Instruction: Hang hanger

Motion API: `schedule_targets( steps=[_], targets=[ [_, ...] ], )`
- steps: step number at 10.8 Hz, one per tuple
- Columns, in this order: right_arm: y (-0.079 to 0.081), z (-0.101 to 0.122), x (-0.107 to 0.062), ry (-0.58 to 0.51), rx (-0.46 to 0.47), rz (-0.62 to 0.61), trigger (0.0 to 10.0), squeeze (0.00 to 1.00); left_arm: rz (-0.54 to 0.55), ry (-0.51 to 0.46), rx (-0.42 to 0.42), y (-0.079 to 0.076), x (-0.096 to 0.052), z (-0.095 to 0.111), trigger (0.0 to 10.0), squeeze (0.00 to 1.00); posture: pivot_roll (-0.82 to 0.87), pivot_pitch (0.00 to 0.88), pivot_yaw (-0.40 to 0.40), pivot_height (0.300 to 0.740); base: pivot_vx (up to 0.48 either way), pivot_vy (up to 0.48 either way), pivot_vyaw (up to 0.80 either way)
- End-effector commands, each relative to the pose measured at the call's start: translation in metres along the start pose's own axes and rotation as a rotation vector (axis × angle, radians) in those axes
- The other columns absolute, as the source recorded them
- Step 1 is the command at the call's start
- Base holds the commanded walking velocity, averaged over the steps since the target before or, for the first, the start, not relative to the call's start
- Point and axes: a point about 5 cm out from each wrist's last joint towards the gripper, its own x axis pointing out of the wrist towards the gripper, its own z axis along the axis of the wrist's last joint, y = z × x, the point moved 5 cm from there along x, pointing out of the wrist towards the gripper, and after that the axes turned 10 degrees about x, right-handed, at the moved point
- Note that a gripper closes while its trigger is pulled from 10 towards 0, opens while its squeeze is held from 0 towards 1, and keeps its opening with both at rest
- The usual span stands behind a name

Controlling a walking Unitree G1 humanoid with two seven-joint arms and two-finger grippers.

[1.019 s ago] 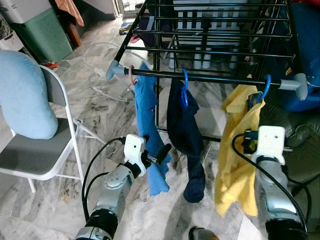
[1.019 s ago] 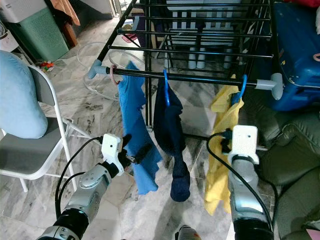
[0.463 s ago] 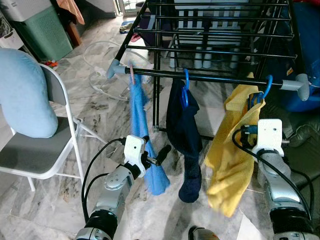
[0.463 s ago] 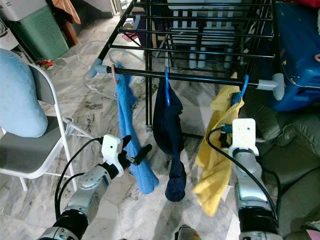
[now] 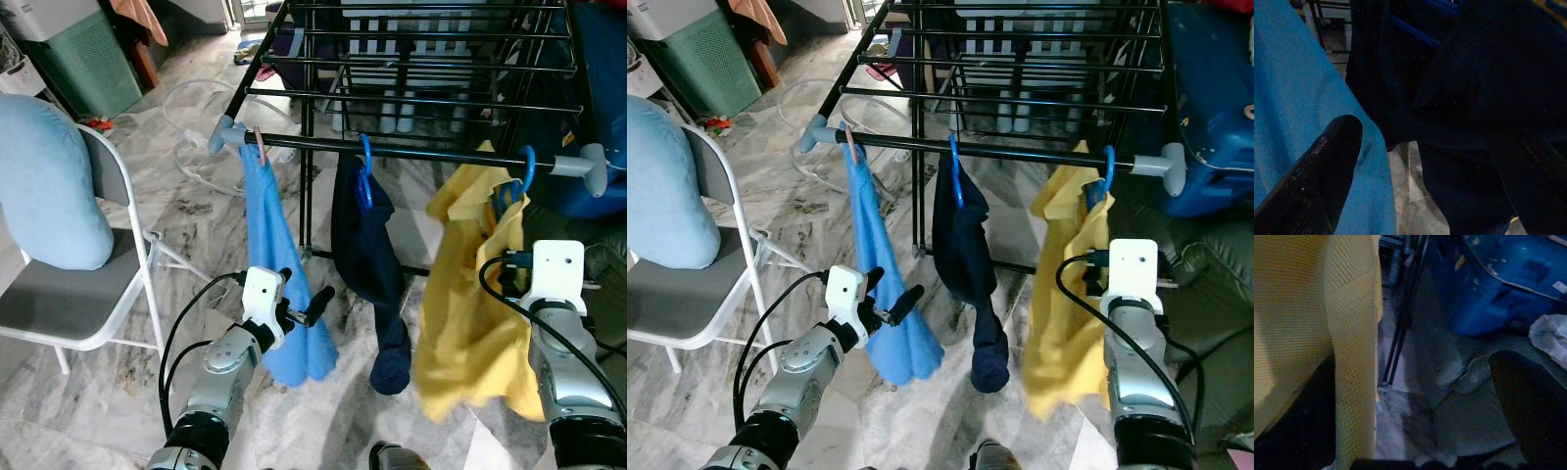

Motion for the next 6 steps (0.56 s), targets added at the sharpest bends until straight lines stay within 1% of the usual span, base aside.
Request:
schedule_targets(
  steps=[1,2,3,4,5,6],
  targets=[
    [0.004,0.008,-0.001,-0.020,-0.006,0.046,10.0,0.00,-0.007,0.026,0.005,0.001,-0.003,-0.006,10.0,0.00,-0.21,0.123,0.135,0.740,0.000,0.000,0.00],
    [0.005,0.014,-0.001,-0.027,-0.012,0.077,10.0,0.00,-0.010,0.025,0.005,0.000,-0.002,-0.005,10.0,0.00,-0.21,0.123,0.133,0.740,0.000,0.000,0.00],
    [0.000,0.028,-0.001,-0.059,-0.015,0.077,10.0,0.00,-0.011,0.025,0.005,0.000,-0.002,-0.005,10.0,0.00,-0.21,0.124,0.132,0.740,0.000,0.000,0.00],
    [0.002,0.040,-0.004,-0.114,-0.008,0.086,10.0,0.00,-0.009,0.024,0.004,0.000,-0.002,-0.005,10.0,0.00,-0.21,0.124,0.132,0.740,0.000,0.000,0.00],
    [0.006,0.055,-0.007,-0.185,0.010,0.096,10.0,0.00,-0.007,0.024,0.005,0.001,-0.002,-0.005,10.0,0.00,-0.20,0.124,0.131,0.740,0.000,0.000,0.00],
    [0.014,0.070,-0.013,-0.258,0.037,0.113,10.0,0.00,-0.004,0.024,0.005,0.001,-0.003,-0.005,10.0,0.00,-0.20,0.124,0.132,0.740,0.000,0.000,0.00]
  ],
)
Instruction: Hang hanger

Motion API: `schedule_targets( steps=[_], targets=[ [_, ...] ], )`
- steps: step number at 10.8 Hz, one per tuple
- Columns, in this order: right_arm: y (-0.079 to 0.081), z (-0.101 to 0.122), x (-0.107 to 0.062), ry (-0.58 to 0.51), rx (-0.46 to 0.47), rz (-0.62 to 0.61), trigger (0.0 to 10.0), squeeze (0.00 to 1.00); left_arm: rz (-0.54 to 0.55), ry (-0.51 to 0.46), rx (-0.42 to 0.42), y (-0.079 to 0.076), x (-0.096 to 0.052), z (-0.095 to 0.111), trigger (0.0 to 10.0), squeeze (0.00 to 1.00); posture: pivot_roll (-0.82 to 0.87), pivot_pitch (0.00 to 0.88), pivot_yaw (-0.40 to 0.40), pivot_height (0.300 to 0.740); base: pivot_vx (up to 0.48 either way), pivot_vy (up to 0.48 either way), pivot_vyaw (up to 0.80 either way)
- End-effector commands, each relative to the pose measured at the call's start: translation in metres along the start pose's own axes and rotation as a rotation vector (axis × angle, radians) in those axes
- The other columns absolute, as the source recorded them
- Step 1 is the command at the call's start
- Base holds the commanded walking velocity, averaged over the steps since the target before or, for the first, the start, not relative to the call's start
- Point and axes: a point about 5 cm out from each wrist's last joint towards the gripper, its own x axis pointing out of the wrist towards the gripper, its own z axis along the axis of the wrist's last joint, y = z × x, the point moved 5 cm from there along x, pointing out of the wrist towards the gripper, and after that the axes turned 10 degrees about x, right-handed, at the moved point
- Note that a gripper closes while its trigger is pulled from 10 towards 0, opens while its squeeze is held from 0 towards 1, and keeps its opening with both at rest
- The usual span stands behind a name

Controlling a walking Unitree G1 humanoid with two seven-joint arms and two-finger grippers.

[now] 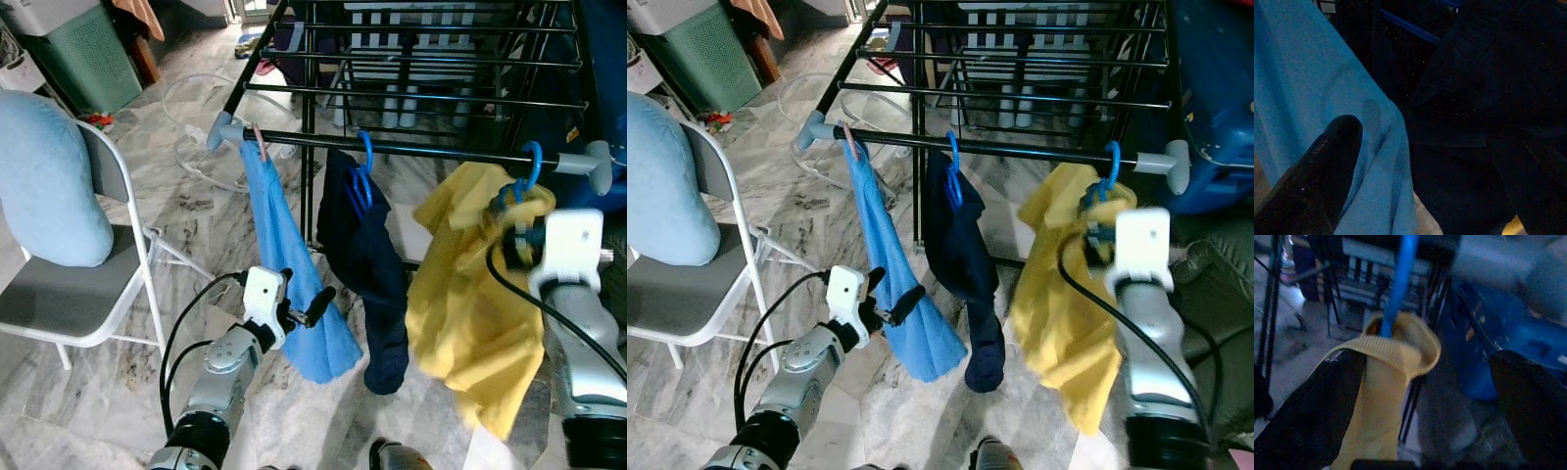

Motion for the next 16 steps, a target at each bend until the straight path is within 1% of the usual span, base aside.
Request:
schedule_targets(
  steps=[1,2,3,4,5,6,7,8,9,10,11,12,14,15,16],
  targets=[
    [0.013,0.008,-0.002,-0.039,0.020,0.040,10.0,0.00,-0.004,0.024,0.005,0.002,-0.003,-0.005,10.0,0.00,-0.20,0.122,0.134,0.740,0.000,0.000,0.00],
    [0.016,0.001,-0.003,-0.010,0.011,0.048,10.0,0.00,-0.005,0.024,0.005,0.002,-0.002,-0.005,10.0,0.00,-0.20,0.122,0.134,0.740,0.000,0.000,0.00],
    [0.012,-0.012,-0.005,0.052,0.020,0.015,10.0,0.00,-0.007,0.025,0.005,0.001,-0.002,-0.005,10.0,0.00,-0.20,0.121,0.133,0.740,0.000,0.000,0.00],
    [0.017,-0.022,-0.008,0.098,0.056,0.030,10.0,0.00,-0.005,0.026,0.005,0.002,-0.002,-0.006,10.0,0.00,-0.20,0.120,0.133,0.740,0.000,0.000,0.00],
    [0.018,-0.031,-0.009,0.131,0.042,0.025,10.0,0.00,-0.005,0.028,0.005,0.002,-0.002,-0.006,10.0,0.00,-0.20,0.119,0.134,0.740,0.000,0.000,0.00],
    [0.028,-0.046,-0.012,0.211,0.105,0.053,10.0,0.00,-0.004,0.029,0.008,0.002,-0.002,-0.006,10.0,0.00,-0.20,0.118,0.134,0.740,0.000,0.000,0.00],
    [0.034,-0.052,-0.014,0.246,0.097,0.070,10.0,0.00,-0.003,0.032,0.009,0.003,-0.002,-0.006,10.0,0.00,-0.20,0.118,0.134,0.740,0.000,0.000,0.00],
    [0.037,-0.059,-0.015,0.287,0.132,0.065,4.4,0.00,-0.003,0.035,0.010,0.003,-0.002,-0.007,10.0,0.00,-0.20,0.117,0.135,0.740,0.000,0.000,0.00],
    [0.040,-0.062,-0.017,0.305,0.149,0.065,0.0,0.00,-0.004,0.038,0.011,0.003,-0.002,-0.007,10.0,0.00,-0.20,0.116,0.133,0.740,0.000,0.000,0.00],
    [0.040,-0.063,-0.017,0.314,0.143,0.051,0.0,0.00,-0.004,0.040,0.013,0.003,-0.002,-0.008,10.0,0.00,-0.20,0.116,0.133,0.740,0.000,0.000,0.00],
    [0.036,-0.064,-0.016,0.321,0.130,0.026,0.0,0.00,-0.004,0.041,0.013,0.003,-0.002,-0.007,10.0,0.00,-0.20,0.115,0.134,0.740,0.000,0.000,0.00],
    [0.030,-0.064,-0.015,0.320,0.112,0.000,0.0,0.00,-0.005,0.043,0.014,0.003,-0.002,-0.008,10.0,0.00,-0.20,0.113,0.133,0.740,0.000,0.000,0.00],
    [0.022,-0.064,-0.013,0.323,0.091,-0.014,0.0,0.00,-0.008,0.049,0.015,0.003,-0.002,-0.010,10.0,0.00,-0.20,0.110,0.133,0.740,0.000,0.000,0.00],
    [0.014,-0.063,-0.008,0.317,0.083,-0.037,0.0,0.00,-0.011,0.053,0.016,0.002,-0.002,-0.010,10.0,0.00,-0.20,0.106,0.134,0.740,0.000,0.000,0.00],
    [0.011,-0.060,-0.004,0.311,0.078,-0.043,0.0,0.00,-0.013,0.056,0.018,0.002,-0.001,-0.011,10.0,0.00,-0.20,0.106,0.134,0.740,0.000,0.000,0.00]
  ],
)
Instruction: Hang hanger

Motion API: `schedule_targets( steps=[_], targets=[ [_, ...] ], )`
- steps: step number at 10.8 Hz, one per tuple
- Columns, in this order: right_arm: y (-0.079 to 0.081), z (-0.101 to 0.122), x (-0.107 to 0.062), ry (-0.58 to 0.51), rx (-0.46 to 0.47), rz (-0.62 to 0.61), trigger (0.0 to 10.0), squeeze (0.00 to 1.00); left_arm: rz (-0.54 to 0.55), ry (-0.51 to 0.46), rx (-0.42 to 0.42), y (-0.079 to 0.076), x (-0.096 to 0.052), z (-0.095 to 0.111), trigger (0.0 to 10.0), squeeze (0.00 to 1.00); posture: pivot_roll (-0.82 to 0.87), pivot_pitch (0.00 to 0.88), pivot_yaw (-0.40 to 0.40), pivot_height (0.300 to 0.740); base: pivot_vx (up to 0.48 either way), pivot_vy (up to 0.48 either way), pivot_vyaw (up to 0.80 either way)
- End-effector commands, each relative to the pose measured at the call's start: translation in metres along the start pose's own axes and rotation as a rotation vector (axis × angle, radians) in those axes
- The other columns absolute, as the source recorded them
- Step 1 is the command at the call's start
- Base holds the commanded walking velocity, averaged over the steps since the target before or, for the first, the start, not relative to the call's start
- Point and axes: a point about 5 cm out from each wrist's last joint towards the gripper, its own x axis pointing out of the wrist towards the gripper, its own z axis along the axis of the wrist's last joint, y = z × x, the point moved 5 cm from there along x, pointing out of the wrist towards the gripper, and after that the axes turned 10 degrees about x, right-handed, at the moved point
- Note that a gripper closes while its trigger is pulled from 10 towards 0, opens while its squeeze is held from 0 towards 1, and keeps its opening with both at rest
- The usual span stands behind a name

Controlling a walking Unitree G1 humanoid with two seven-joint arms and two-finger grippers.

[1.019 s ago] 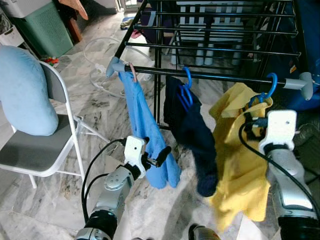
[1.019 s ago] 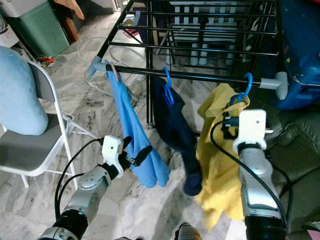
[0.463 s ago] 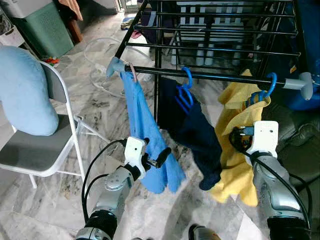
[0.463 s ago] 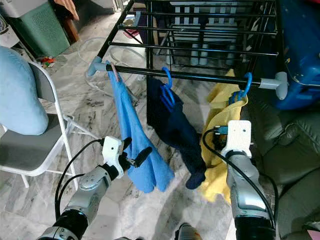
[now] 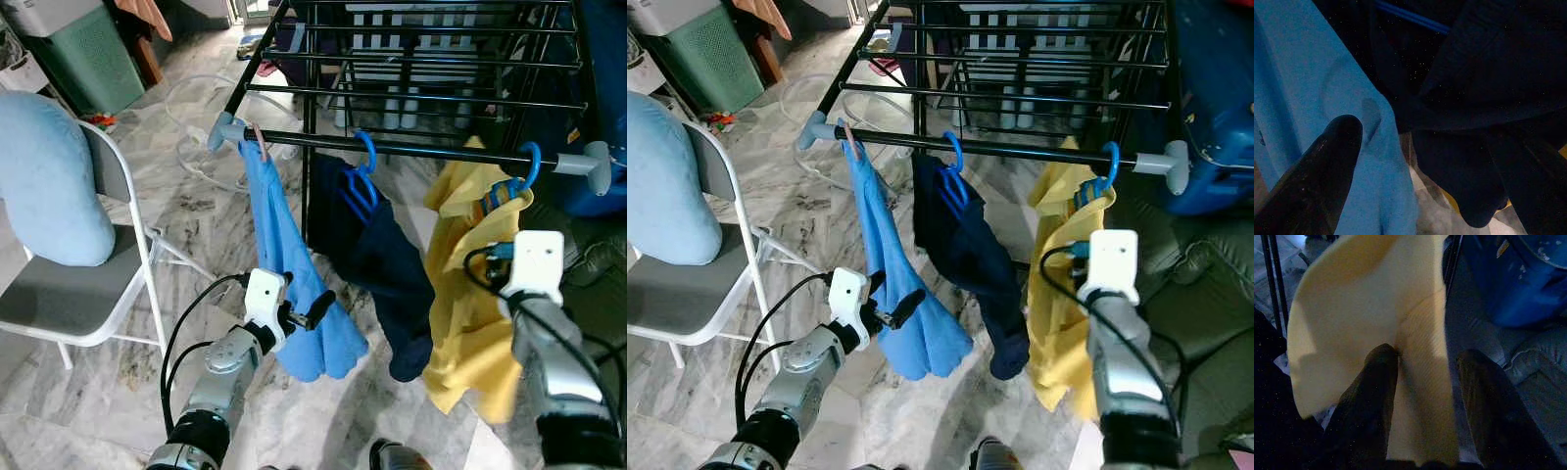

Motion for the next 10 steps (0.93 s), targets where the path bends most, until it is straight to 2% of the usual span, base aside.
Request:
schedule_targets(
  steps=[1,6,10],
  targets=[
    [0.000,0.000,0.003,0.003,-0.001,-0.005,0.0,0.00,-0.005,0.025,0.016,0.003,-0.003,-0.005,10.0,0.00,-0.20,0.105,0.136,0.740,0.000,0.000,0.00],
    [-0.003,-0.019,-0.001,0.061,-0.006,0.018,0.0,0.00,-0.002,0.038,0.014,0.003,-0.005,-0.010,10.0,0.00,-0.20,0.117,0.134,0.740,0.000,0.000,0.00],
    [-0.010,-0.016,-0.001,0.053,-0.011,0.001,0.0,0.00,-0.013,0.043,0.019,0.002,-0.003,-0.010,10.0,0.00,-0.20,0.130,0.141,0.740,0.000,0.000,0.00]
  ],
)
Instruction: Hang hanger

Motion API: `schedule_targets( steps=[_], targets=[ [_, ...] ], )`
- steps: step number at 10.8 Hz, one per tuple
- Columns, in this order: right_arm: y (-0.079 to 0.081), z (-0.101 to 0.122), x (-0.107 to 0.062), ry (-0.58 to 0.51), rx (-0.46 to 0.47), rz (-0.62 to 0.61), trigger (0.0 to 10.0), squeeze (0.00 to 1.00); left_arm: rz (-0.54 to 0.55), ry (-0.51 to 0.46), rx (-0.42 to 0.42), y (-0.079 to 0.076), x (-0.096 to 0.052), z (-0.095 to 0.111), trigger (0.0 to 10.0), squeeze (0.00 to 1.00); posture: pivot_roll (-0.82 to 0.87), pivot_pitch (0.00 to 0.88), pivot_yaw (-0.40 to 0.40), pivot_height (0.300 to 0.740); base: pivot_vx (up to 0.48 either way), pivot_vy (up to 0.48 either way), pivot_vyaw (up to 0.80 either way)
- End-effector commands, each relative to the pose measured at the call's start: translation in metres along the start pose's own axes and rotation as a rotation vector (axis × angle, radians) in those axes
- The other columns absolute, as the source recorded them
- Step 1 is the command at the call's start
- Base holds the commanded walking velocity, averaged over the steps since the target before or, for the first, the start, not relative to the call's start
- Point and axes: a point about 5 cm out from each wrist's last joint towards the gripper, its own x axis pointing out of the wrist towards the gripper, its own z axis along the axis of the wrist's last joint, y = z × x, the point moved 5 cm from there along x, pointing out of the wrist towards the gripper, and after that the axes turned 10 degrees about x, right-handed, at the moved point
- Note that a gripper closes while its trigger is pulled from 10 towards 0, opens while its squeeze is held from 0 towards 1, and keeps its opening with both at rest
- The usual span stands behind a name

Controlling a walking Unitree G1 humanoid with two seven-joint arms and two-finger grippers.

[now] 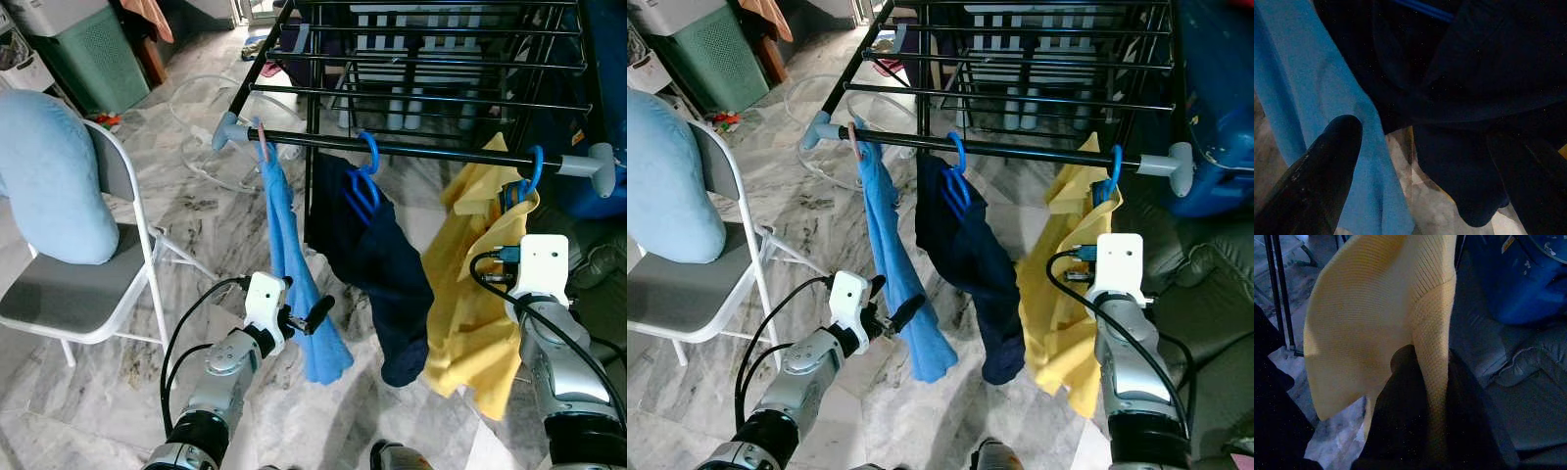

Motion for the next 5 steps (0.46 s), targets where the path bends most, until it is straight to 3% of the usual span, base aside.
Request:
schedule_targets(
  steps=[1,2,4,5],
  targets=[
    [-0.003,-0.008,-0.002,0.024,0.004,-0.007,0.0,0.00,-0.005,0.017,0.011,0.002,-0.001,-0.003,10.0,0.00,-0.20,0.138,0.139,0.740,0.000,0.000,0.00],
    [-0.002,0.000,-0.004,-0.020,0.009,-0.007,0.0,0.00,-0.003,0.018,0.010,0.001,-0.002,-0.004,10.0,0.00,-0.20,0.138,0.139,0.740,0.000,0.000,0.00],
    [0.010,0.039,-0.018,-0.245,-0.007,0.041,0.0,0.00,0.003,0.017,0.008,0.002,-0.002,-0.004,10.0,0.00,-0.21,0.150,0.136,0.740,0.000,0.000,0.00],
    [0.009,0.038,-0.022,-0.260,-0.006,0.039,0.0,0.00,0.004,0.017,0.007,0.002,-0.002,-0.005,10.0,0.00,-0.21,0.150,0.136,0.740,0.000,0.000,0.00]
  ],
)
